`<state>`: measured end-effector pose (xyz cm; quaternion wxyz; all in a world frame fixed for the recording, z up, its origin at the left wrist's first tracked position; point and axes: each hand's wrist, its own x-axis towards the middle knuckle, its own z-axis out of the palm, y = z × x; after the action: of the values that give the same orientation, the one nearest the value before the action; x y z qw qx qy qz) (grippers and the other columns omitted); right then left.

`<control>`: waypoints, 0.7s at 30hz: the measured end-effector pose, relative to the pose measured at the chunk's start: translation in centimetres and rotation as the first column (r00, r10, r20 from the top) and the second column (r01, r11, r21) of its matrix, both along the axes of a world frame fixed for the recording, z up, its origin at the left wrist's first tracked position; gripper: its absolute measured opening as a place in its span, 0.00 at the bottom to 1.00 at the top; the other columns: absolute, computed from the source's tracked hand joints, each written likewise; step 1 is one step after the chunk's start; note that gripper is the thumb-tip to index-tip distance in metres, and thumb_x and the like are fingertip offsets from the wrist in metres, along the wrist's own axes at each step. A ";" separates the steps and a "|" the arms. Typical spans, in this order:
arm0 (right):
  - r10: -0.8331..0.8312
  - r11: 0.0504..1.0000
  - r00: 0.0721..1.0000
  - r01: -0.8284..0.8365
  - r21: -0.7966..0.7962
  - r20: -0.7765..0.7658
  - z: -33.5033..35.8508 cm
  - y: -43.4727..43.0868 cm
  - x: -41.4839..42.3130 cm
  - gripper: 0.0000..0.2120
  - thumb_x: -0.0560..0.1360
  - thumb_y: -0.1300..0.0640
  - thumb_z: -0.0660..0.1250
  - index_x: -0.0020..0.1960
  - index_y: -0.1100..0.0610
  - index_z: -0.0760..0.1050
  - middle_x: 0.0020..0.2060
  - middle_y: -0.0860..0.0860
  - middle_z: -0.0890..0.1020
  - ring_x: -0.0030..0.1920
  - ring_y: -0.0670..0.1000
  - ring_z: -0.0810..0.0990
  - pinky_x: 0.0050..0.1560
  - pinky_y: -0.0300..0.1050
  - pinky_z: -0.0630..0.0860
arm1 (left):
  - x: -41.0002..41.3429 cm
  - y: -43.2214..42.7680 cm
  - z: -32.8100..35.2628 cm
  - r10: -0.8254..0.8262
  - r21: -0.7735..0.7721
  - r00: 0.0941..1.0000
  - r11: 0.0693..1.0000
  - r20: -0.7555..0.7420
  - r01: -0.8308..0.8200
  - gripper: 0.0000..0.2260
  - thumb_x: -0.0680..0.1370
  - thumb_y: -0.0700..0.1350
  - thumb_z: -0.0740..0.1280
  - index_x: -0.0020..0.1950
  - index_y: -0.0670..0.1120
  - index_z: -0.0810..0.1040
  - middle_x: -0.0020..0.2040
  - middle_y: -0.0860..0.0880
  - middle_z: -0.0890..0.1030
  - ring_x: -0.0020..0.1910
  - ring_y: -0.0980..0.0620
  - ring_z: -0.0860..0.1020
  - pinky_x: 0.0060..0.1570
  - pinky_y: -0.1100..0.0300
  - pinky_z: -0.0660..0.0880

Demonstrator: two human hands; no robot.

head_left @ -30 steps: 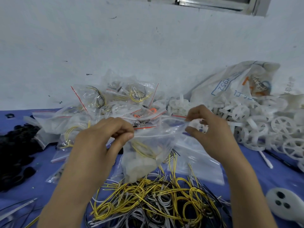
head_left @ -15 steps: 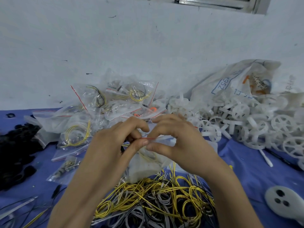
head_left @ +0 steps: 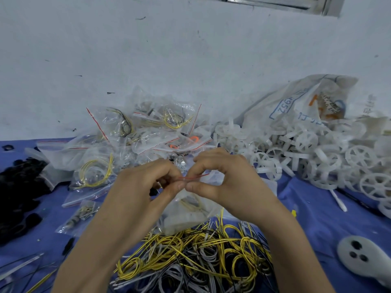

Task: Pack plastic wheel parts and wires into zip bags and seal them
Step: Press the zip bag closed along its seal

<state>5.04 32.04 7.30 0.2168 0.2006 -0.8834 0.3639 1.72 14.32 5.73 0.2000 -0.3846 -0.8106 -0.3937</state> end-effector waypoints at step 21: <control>0.020 0.998 0.996 -0.014 0.060 -0.092 -0.2 -0.1 -0.1 0.04 0.66 0.64 0.74 0.37 0.58 0.80 0.36 0.48 0.81 0.49 0.50 0.76 0.50 0.39 0.68 | -0.3 -0.5 -0.3 -0.020 0.021 0.998 1.000 0.067 0.019 0.06 0.74 0.50 0.70 0.37 0.57 0.77 0.35 0.58 0.79 0.38 0.56 0.78 0.39 0.69 0.70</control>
<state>4.99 31.94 7.12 0.2481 0.2310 -0.8811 0.3298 1.47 13.82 5.39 0.1727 -0.3770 -0.8091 -0.4164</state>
